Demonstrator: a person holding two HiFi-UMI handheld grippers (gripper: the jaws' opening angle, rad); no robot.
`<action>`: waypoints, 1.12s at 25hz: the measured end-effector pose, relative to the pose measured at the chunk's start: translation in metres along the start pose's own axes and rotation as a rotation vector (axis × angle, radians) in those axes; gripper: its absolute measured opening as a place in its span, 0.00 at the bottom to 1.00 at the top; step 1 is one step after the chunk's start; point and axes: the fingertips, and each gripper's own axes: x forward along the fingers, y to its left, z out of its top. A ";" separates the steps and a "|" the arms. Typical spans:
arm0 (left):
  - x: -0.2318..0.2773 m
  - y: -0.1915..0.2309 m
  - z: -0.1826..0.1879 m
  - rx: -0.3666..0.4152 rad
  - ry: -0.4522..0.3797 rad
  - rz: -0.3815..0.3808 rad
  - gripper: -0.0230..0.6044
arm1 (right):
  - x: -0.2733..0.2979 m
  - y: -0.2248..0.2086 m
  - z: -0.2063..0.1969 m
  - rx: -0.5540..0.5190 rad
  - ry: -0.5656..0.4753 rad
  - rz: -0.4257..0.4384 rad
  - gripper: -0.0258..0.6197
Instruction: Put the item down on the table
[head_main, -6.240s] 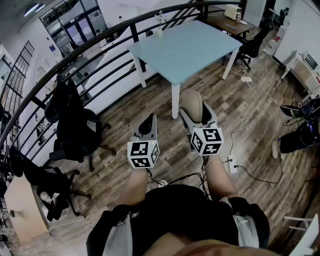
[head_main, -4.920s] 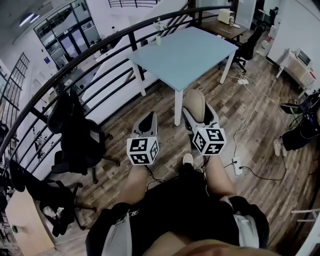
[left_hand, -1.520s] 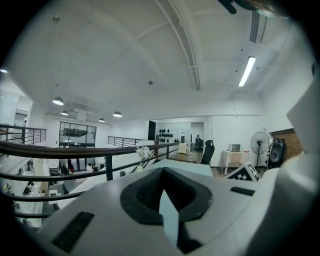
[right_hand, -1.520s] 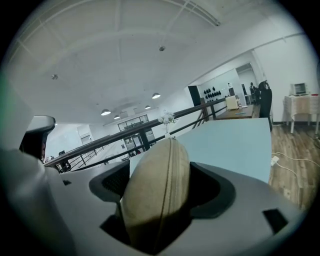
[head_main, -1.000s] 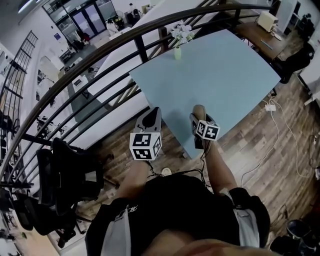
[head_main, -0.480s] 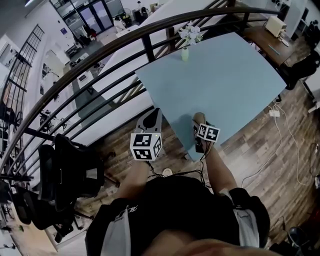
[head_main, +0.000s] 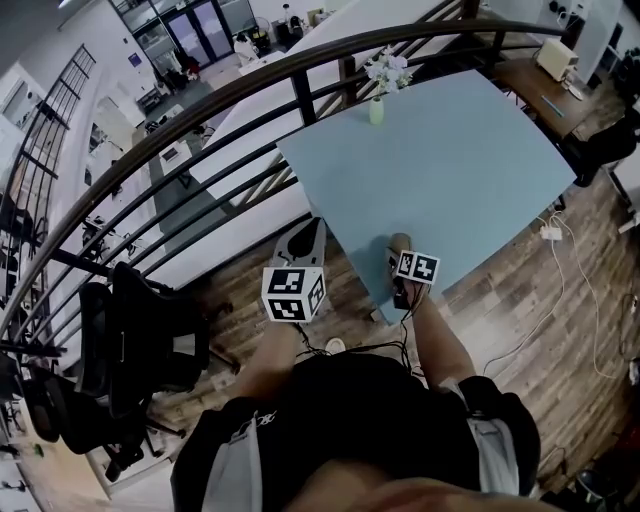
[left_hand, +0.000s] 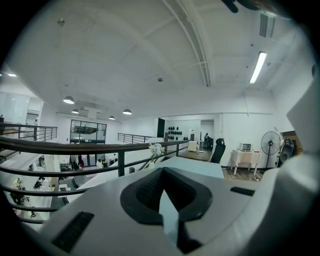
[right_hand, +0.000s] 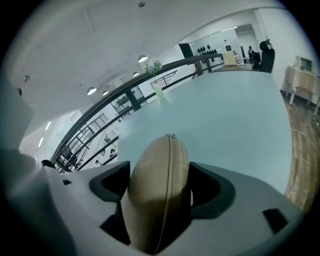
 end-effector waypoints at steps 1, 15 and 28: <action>-0.001 0.000 0.000 0.000 -0.001 0.001 0.05 | 0.000 -0.002 -0.003 0.003 0.007 -0.003 0.62; -0.009 -0.002 0.000 0.001 -0.010 -0.005 0.05 | -0.019 -0.012 0.020 -0.114 -0.134 -0.130 0.65; 0.001 -0.034 0.007 -0.001 -0.043 -0.095 0.05 | -0.134 0.044 0.114 -0.319 -0.519 -0.139 0.04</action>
